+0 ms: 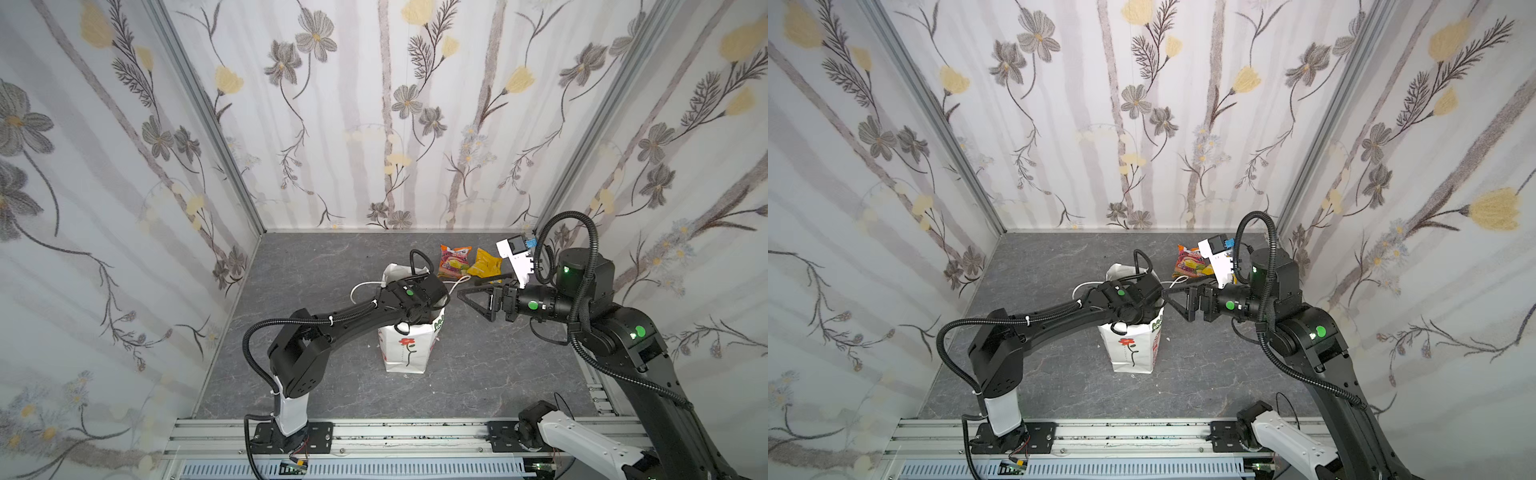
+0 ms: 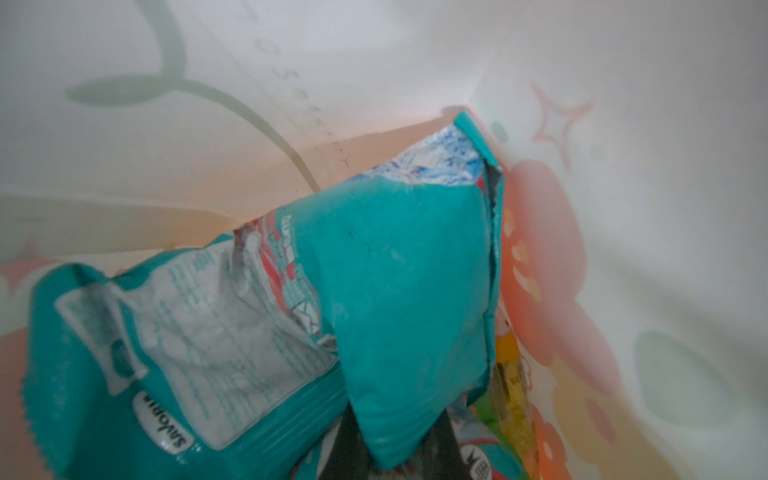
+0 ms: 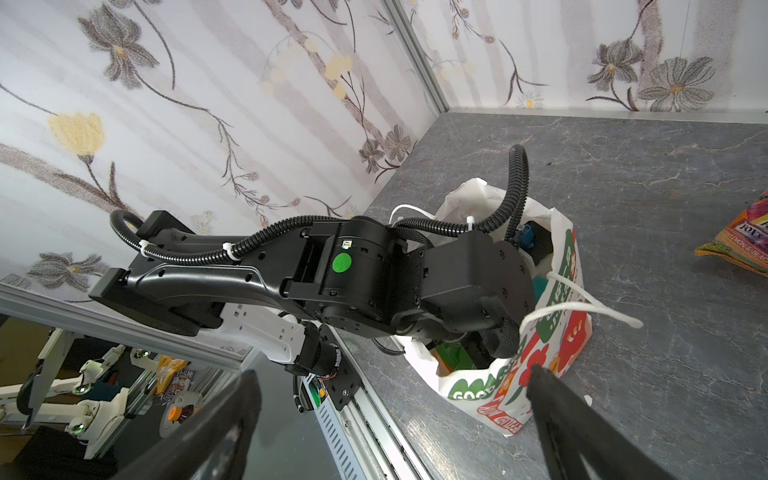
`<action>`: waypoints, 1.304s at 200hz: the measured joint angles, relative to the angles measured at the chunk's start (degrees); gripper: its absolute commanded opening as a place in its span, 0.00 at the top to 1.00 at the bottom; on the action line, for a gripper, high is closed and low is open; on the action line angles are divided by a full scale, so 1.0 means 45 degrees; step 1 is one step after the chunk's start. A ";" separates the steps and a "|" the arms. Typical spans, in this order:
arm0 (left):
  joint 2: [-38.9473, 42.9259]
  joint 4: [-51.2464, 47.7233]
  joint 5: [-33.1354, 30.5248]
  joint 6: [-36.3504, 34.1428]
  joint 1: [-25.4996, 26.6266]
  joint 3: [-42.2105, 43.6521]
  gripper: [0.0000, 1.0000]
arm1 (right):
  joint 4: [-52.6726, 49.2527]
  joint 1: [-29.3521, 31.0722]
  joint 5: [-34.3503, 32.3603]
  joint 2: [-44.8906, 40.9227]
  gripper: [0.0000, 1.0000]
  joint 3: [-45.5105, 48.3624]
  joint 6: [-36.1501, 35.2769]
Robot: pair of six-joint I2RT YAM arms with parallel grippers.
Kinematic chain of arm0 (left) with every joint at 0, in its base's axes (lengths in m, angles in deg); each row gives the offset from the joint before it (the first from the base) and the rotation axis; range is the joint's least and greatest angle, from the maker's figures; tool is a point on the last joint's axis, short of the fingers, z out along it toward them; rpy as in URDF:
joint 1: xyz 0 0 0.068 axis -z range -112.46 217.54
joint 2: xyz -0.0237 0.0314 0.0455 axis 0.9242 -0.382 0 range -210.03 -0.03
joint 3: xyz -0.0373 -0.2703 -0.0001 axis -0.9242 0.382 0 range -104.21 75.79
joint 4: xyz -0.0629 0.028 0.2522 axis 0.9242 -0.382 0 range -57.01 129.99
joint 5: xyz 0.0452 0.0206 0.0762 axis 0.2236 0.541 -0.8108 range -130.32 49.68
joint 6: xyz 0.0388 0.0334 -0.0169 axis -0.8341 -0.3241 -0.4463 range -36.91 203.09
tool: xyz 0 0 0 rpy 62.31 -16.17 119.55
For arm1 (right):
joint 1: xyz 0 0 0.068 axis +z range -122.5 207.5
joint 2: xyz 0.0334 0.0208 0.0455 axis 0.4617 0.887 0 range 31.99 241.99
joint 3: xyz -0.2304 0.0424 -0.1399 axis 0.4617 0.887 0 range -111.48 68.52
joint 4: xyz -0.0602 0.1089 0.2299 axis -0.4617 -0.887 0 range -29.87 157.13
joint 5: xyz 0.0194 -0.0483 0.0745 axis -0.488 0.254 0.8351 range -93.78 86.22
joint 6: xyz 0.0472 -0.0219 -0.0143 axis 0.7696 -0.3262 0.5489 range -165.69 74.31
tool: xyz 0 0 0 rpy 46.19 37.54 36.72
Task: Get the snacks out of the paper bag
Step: 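Grasp the teal pack inside the bag with the left gripper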
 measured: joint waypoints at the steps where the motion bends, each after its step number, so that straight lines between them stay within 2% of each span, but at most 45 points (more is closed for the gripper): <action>1: 0.0000 -0.0005 0.0000 0.0000 0.0000 0.0000 1.00 | 0.0000 0.0000 0.0000 0.0000 0.01 0.0000 0.0000; 116: 0.1005 -0.1423 0.0204 0.0024 0.0010 -0.0986 1.00 | 0.0000 -0.0010 -0.0602 -0.0131 0.01 0.0053 -0.0010; 261: 0.2132 -0.2851 -0.0670 -0.0238 0.0015 -0.3191 1.00 | 0.0078 -0.0010 -0.1049 -0.0481 0.01 0.0146 0.0024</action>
